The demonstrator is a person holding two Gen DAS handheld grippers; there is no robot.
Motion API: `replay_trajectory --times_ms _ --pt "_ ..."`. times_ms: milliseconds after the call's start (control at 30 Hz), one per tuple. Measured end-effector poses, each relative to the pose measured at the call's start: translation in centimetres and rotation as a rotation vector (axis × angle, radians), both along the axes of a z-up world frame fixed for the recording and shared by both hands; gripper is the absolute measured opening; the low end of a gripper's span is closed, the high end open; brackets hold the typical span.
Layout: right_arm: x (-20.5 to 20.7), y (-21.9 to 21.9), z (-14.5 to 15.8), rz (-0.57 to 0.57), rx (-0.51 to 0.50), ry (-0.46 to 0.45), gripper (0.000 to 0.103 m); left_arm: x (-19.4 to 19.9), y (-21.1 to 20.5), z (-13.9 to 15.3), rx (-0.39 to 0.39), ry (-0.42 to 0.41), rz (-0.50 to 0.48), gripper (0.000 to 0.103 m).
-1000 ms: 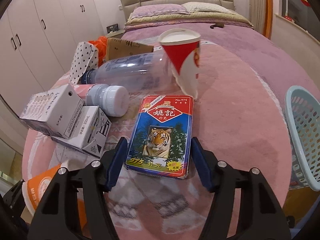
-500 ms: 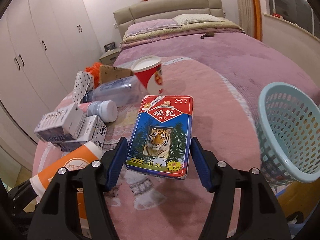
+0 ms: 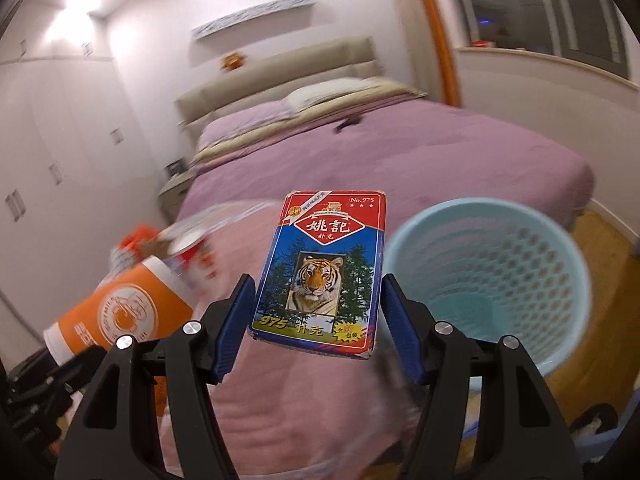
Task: Collect trash
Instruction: 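Carry both items over the blue basket and open both tools to drop them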
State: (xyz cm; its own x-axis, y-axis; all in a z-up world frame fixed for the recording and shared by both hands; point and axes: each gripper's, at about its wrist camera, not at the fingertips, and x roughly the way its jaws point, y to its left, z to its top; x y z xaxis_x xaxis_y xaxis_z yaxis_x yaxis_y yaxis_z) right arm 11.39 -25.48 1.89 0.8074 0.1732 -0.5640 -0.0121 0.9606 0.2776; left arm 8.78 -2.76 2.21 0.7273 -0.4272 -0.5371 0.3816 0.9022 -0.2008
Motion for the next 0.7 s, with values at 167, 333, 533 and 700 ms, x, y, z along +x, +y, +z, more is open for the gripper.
replay_trajectory --times_ms 167,333,533,700 --pt "0.5 -5.4 -1.2 -0.145 -0.018 0.034 0.061 4.2 -6.1 0.2 -0.001 0.014 -0.136 0.039" --pt "1.6 -9.8 -4.2 -0.252 0.0 0.125 0.061 9.0 -11.8 -1.4 0.003 0.078 -0.224 0.04" --pt "2.5 -12.2 -7.1 -0.308 0.009 0.212 0.063 13.1 -15.6 -4.0 0.002 0.146 -0.262 0.044" --pt "2.4 -13.3 -7.6 -0.327 0.021 0.232 0.066 13.0 -15.6 -4.1 0.007 0.13 -0.245 0.062"
